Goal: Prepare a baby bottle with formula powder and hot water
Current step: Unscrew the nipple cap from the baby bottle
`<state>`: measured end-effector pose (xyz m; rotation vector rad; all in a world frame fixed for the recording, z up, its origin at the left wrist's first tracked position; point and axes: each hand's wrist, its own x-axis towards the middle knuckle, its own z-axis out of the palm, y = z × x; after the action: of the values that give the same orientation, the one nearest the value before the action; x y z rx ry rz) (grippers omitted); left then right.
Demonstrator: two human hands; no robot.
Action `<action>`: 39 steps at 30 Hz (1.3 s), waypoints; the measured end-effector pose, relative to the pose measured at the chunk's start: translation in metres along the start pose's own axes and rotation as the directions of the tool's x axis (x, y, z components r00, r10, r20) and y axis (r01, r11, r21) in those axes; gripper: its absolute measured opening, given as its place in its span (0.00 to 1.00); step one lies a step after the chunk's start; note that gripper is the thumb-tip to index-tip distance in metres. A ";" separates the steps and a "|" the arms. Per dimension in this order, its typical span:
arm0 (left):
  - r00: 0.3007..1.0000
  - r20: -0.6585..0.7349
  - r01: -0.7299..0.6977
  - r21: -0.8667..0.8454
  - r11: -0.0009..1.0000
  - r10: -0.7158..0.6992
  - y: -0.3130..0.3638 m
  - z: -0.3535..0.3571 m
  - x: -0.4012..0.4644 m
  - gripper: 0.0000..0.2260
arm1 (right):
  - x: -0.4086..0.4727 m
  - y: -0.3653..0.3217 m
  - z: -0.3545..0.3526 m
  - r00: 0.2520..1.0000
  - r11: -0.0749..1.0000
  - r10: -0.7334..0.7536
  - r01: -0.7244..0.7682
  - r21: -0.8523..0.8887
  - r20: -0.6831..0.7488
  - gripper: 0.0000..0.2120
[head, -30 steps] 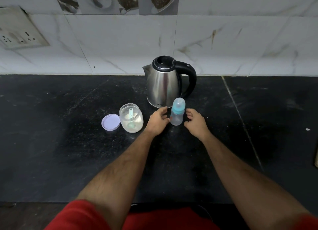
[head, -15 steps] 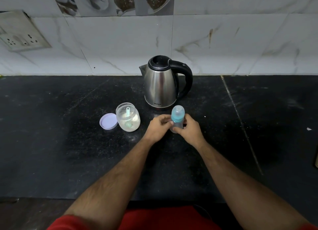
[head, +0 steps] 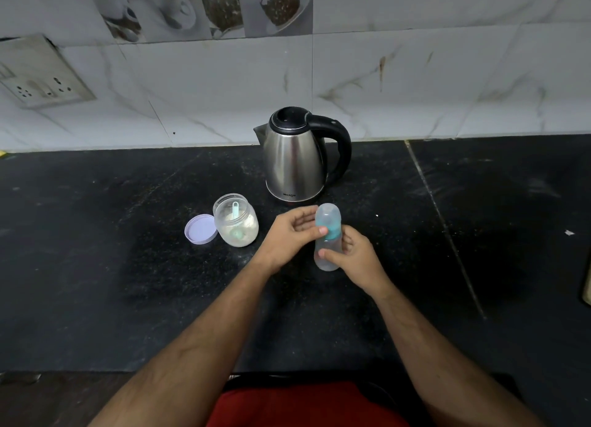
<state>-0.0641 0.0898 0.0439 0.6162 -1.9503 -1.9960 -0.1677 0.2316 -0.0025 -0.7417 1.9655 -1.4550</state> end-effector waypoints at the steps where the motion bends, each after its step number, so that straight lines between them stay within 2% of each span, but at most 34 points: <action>1: 1.000 0.016 -0.011 -0.007 1.000 0.011 0.004 0.000 0.001 0.23 | -0.002 -0.002 0.000 1.000 1.000 -0.003 0.003 0.005 0.019 0.24; 12: 0.992 0.116 -0.047 -0.051 0.998 0.053 0.018 -0.005 0.000 0.17 | -0.011 -0.030 -0.003 0.990 0.999 0.005 0.000 -0.032 0.142 0.22; 15: 0.994 0.084 -0.070 -0.053 0.996 0.075 0.019 -0.005 -0.001 0.13 | -0.013 -0.034 0.000 0.993 0.998 -0.021 0.028 -0.061 0.118 0.22; 19: 0.996 0.022 -0.086 -0.067 0.994 0.087 0.016 -0.003 -0.002 0.13 | -0.015 -0.037 0.004 0.997 0.991 -0.034 0.043 -0.126 0.074 0.22; 25: 0.993 -0.027 -0.116 -0.114 0.987 0.114 0.013 -0.004 -0.004 0.15 | -0.017 -0.041 0.014 0.999 0.996 -0.034 0.034 -0.084 0.002 0.20; 30: 0.989 -0.065 -0.140 -0.168 0.976 0.131 0.011 0.000 -0.005 0.14 | -0.019 -0.044 0.020 0.999 0.998 -0.017 0.014 -0.059 -0.049 0.22; 39: 0.984 -0.101 -0.167 -0.223 0.960 0.148 0.007 0.006 -0.002 0.16 | -0.023 -0.034 0.016 0.995 0.996 -0.004 -0.004 -0.087 -0.096 0.24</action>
<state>-0.0663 0.0959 0.0508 0.4622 -1.6326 -2.0232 -0.1378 0.2295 0.0294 -0.7213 2.1133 -1.4366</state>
